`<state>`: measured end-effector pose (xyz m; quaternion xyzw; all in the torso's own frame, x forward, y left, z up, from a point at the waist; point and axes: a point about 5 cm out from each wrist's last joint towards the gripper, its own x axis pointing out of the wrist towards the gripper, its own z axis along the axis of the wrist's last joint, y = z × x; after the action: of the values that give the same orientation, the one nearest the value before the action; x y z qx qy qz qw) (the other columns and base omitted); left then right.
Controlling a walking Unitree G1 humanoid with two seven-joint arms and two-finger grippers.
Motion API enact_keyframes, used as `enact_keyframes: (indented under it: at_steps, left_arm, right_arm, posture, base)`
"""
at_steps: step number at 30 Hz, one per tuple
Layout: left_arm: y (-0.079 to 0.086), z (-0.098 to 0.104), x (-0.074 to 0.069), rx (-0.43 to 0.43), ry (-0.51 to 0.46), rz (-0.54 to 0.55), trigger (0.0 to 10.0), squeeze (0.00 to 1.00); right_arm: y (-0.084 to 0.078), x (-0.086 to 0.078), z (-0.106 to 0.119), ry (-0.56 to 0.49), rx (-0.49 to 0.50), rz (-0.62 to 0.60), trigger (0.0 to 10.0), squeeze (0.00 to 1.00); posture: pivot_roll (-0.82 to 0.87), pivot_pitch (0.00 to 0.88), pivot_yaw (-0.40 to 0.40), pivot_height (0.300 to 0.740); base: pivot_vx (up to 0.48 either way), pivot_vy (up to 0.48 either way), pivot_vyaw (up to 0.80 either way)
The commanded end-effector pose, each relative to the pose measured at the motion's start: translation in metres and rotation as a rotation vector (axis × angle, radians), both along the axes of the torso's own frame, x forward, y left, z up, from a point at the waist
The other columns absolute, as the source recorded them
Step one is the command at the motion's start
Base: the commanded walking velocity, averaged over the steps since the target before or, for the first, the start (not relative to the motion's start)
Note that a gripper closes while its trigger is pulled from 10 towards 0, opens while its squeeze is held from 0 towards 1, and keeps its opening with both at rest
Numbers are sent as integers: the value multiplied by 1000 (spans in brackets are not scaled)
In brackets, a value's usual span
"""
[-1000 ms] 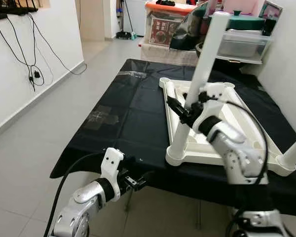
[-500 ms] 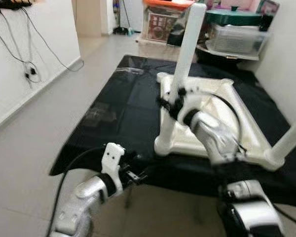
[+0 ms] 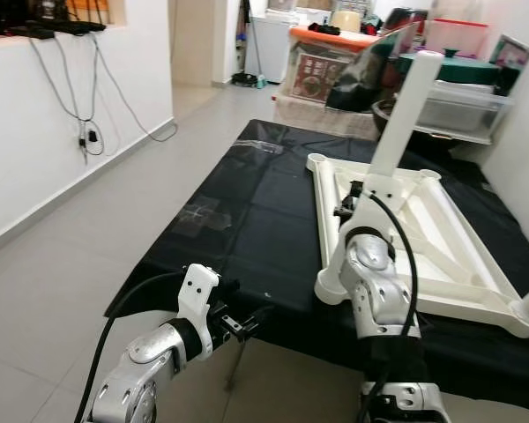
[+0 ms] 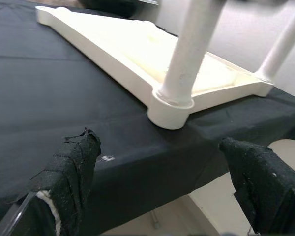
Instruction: Building children table
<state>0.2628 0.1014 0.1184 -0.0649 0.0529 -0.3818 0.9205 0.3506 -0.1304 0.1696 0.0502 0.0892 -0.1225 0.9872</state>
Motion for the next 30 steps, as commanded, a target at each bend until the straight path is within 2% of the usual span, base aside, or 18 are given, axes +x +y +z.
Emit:
enact_keyframes:
  at_steps: [1, 3, 4, 5, 6, 7, 8, 9, 11, 12, 13, 15, 19, 24, 25, 26, 27, 30]
  left_arm:
    - [-1, -2, 0, 9, 8, -8, 10000, 0]
    - [-1, -2, 0, 9, 8, -8, 10000, 0]
    - [1, -3, 0, 9, 8, -2, 10000, 0]
    - [1, -3, 0, 9, 8, -2, 10000, 0]
    - [1, -3, -1, 7, 10, 1, 10000, 0]
    - [1, -3, -1, 7, 10, 1, 10000, 0]
    - [1, -4, -1, 6, 12, 2, 10000, 0]
    - [-2, -5, -2, 3, 13, -5, 10000, 0]
    - [-2, -5, -2, 3, 13, -5, 10000, 0]
    - [-4, -4, -2, 1, 13, -10, 10000, 0]
    - [-4, -4, -2, 1, 13, -10, 10000, 0]
    - [-4, -3, 0, -1, 8, -7, 10000, 0]
    - [-2, -3, 0, 2, 7, -3, 10000, 0]
    - [-1, -3, 0, 8, 7, -6, 10000, 0]
    - [-1, -3, 0, 9, 7, -7, 10000, 0]
    - [-1, -3, 0, 9, 7, -7, 10000, 0]
    - [-2, -2, 0, 7, 6, -6, 10000, 0]
    - [-3, -1, 0, 4, 4, -3, 10000, 0]
  right_arm:
    - [0, -3, -27, 122, 52, 9, 10000, 1000]
    - [0, -3, -27, 122, 52, 9, 10000, 1000]
    - [4, 4, -8, 21, 140, 139, 10000, 949]
    - [4, 4, -8, 21, 140, 139, 10000, 949]
    - [9, 7, 17, -103, 227, 340, 10000, 0]
    - [9, 7, 17, -103, 227, 340, 10000, 0]
    - [13, 5, 34, -188, 272, 488, 10000, 0]
    - [14, -1, 50, -286, 243, 697, 10000, 0]
    - [14, -1, 50, -286, 243, 697, 10000, 0]
    - [15, -6, 56, -325, 200, 840, 10000, 0]
    - [15, -6, 56, -325, 200, 840, 10000, 0]
    - [17, -10, 55, -337, 130, 996, 10000, 0]
    - [19, -8, 52, -328, 116, 1015, 10000, 0]
    - [34, 4, 40, -302, 69, 1037, 10000, 0]
    - [39, 7, 39, -298, 45, 1036, 9216, 0]
    - [39, 7, 39, -298, 45, 1036, 9216, 0]
    - [42, 12, 35, -267, 4, 1016, 7373, 0]
    - [41, 22, 32, -209, -39, 942, 7333, 0]
  posture:
    - [80, 0, -104, 740]
    - [80, 0, -104, 740]
    - [77, 0, -109, 740]
    - [77, 0, -109, 740]
    - [71, 0, -105, 740]
    - [71, 0, -105, 740]
    - [67, 0, -103, 740]
    - [66, 0, -105, 740]
    - [66, 0, -105, 740]
    - [72, 0, -109, 740]
    - [72, 0, -109, 740]
    - [76, 0, -110, 740]
    - [76, 0, -110, 740]
    - [94, 0, -116, 740]
    - [100, 0, -120, 740]
    - [100, 0, -120, 740]
    - [104, 0, -124, 740]
    - [103, 0, -127, 740]
  base:
    - [0, 0, 0]
    - [0, 0, 0]
    - [0, 0, 0]
    - [0, 0, 0]
    - [0, 0, 0]
    - [0, 0, 0]
    - [0, 0, 0]
    - [0, 0, 0]
    - [0, 0, 0]
    - [0, 0, 0]
    - [0, 0, 0]
    - [0, 0, 0]
    - [0, 0, 0]
    - [0, 0, 0]
    - [0, 0, 0]
    - [0, 0, 0]
    - [0, 0, 0]
    - [0, 0, 0]
